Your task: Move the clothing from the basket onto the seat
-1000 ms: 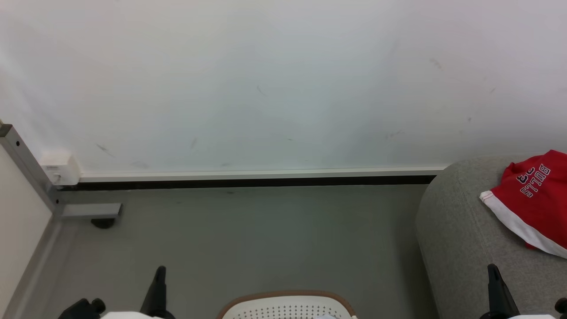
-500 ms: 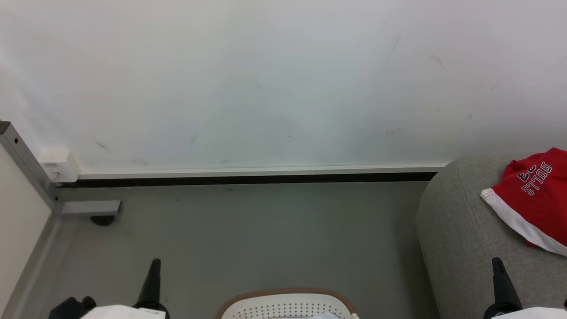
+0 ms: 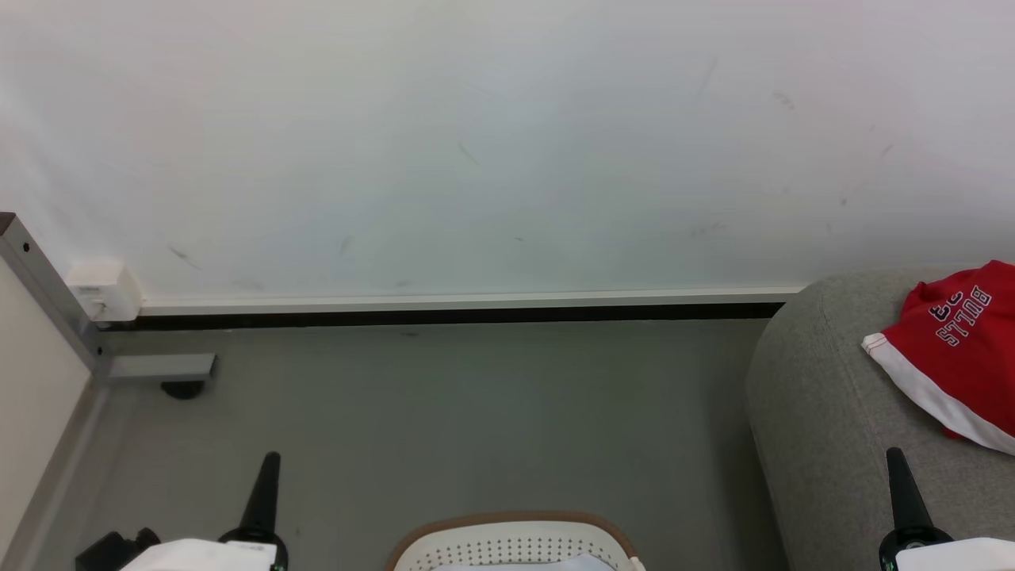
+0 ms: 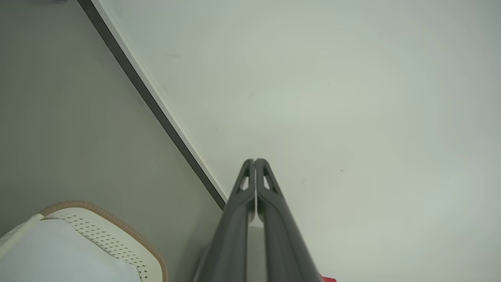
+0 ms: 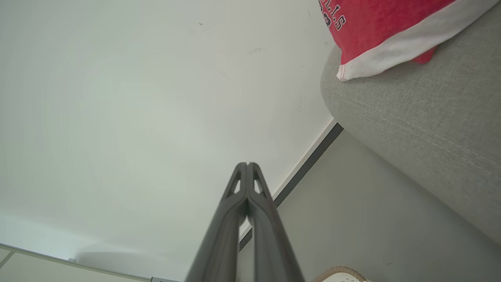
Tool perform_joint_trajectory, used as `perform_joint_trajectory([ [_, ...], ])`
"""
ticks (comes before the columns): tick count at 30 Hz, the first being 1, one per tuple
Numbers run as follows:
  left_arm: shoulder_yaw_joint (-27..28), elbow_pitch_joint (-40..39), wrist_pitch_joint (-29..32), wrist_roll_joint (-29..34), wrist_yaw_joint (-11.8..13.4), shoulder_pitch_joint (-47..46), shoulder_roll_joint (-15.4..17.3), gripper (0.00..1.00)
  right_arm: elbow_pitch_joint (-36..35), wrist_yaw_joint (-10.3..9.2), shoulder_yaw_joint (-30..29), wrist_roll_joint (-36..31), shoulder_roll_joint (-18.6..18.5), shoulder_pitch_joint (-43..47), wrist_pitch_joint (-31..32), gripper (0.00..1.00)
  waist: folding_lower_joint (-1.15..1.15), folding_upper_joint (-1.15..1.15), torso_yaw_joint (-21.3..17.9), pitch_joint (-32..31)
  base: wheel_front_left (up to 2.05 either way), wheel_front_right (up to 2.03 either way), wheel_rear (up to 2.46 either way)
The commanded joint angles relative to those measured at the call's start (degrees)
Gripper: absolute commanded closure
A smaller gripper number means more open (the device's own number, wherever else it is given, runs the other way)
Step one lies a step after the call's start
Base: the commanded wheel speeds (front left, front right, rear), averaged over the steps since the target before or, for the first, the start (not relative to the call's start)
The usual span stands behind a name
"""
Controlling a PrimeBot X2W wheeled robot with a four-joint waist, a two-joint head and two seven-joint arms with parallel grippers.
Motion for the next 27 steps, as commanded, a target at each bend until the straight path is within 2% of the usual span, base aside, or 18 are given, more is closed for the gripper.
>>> perform_joint_trajectory([
  [1, 0.50, -0.63, 0.52, -1.34, -0.31, -1.29, 0.16, 1.00, -0.58, -0.06, -0.32, 1.18, -0.66, -1.18, 0.14, 1.00, 0.00, 0.00, 0.00, 0.03, 0.00, 0.00, 0.00],
  [27, 2.99, -1.96, 3.97, -13.28, -0.74, -2.12, -0.11, 1.00, -1.62, -0.09, -1.17, 14.84, -0.86, -2.34, 3.40, 1.00, 0.00, 0.00, -0.02, 1.11, 0.00, 0.00, 0.00],
])
